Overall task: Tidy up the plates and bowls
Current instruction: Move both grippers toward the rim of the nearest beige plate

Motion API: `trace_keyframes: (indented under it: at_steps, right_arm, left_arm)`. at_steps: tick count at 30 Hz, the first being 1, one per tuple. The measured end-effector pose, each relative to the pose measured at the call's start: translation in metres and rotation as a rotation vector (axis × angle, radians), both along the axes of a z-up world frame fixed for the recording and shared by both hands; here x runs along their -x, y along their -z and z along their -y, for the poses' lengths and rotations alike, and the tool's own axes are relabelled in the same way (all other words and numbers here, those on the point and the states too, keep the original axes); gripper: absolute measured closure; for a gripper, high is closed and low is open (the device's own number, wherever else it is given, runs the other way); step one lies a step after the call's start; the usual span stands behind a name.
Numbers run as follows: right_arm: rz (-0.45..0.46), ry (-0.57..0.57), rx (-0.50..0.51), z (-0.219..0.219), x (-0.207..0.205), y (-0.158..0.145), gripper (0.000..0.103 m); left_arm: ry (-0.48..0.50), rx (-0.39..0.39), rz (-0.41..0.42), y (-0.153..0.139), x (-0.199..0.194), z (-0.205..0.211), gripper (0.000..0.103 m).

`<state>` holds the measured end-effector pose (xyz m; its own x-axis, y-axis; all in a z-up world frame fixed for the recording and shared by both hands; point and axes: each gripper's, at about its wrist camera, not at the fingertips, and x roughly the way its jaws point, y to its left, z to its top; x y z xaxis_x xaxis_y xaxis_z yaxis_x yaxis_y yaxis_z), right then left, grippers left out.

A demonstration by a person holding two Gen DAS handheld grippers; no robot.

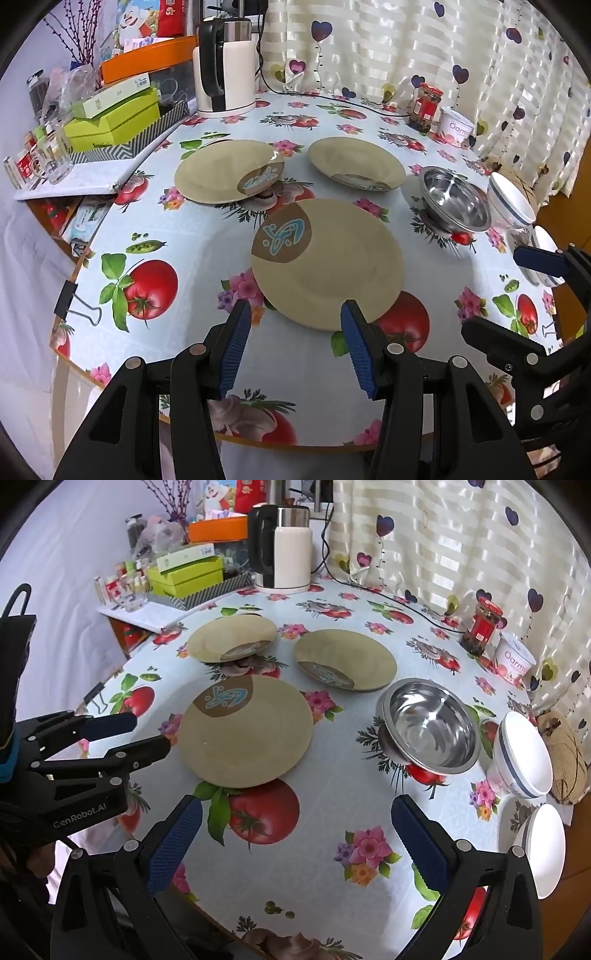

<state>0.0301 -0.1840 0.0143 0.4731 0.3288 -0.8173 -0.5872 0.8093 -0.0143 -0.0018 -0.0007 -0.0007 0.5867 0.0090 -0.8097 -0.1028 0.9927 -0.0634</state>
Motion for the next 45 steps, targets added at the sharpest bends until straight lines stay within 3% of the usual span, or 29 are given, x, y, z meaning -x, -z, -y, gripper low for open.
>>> trace_keyframes:
  at_steps: [45]
  right_arm:
    - [-0.015,-0.001,-0.025,-0.0041,-0.0019,0.0009,0.000]
  left_arm:
    - [-0.024,0.000,0.000,0.0005,-0.0038,-0.0040,0.051]
